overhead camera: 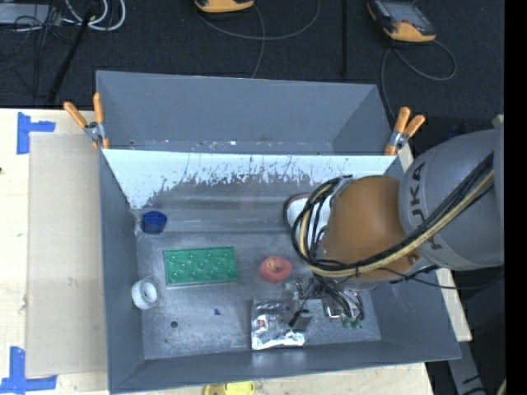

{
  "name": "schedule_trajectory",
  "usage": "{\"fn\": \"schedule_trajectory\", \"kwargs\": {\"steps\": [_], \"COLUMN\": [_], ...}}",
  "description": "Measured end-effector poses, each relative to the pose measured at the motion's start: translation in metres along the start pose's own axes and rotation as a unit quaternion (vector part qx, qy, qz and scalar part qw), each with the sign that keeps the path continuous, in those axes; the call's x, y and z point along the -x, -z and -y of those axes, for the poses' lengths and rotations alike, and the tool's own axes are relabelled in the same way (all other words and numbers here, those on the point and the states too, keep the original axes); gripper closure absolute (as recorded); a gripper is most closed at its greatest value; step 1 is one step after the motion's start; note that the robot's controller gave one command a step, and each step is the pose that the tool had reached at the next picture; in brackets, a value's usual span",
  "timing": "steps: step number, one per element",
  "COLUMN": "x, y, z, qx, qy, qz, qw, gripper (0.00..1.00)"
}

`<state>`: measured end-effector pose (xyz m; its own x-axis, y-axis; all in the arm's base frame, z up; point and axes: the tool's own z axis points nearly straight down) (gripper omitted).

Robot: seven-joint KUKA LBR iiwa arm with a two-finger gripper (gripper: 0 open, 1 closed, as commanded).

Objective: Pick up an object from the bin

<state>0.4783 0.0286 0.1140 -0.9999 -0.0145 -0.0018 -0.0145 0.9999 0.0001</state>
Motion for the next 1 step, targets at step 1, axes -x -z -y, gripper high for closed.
{"fn": "schedule_trajectory", "kwargs": {"steps": [1], "x": [0.0010], "y": [0.0450], "z": [0.0001], "qx": [0.000], "qy": [0.002], "qz": [0.0008], "qw": [1.0000], "gripper": [1.00]}}
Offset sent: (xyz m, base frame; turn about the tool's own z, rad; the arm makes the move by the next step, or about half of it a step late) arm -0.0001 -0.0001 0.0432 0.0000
